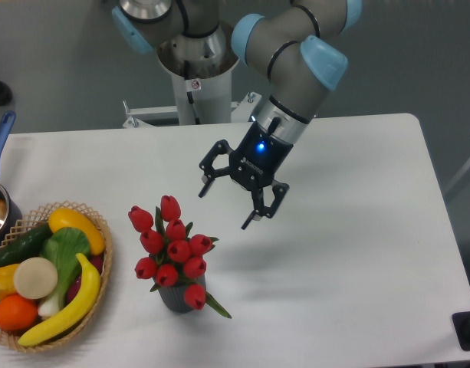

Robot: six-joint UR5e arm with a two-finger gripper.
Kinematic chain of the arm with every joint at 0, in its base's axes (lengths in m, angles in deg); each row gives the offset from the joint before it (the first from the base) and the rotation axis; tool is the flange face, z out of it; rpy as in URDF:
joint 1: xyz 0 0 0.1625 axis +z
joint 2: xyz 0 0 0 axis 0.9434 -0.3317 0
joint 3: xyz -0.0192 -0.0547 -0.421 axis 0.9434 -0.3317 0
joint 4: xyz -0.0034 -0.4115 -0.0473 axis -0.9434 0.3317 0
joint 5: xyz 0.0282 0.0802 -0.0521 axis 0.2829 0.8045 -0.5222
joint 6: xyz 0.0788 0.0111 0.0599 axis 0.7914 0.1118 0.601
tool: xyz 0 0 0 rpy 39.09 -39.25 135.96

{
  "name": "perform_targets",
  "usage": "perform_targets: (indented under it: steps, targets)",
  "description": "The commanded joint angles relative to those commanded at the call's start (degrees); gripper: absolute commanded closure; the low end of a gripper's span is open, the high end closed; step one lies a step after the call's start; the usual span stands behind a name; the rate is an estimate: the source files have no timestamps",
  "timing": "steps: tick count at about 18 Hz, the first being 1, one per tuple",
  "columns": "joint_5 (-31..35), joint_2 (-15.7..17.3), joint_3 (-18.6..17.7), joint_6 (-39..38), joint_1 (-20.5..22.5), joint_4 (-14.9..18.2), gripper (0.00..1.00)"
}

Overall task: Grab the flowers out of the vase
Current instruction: 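Move the open gripper toward the red tulip stems above the vase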

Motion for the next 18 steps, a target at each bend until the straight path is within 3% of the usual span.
perform_targets:
  steps: [3,6,18]
  targets:
    - [-0.8,-1.4,0.3,2.8,-0.4,-2.0,0.00]
    - [-0.8,-2.1,-0.2,6.2,-1.0,-2.0,0.00]
    - [-1.2,-6.5,3.0,4.8,-2.2,-2.0,0.00]
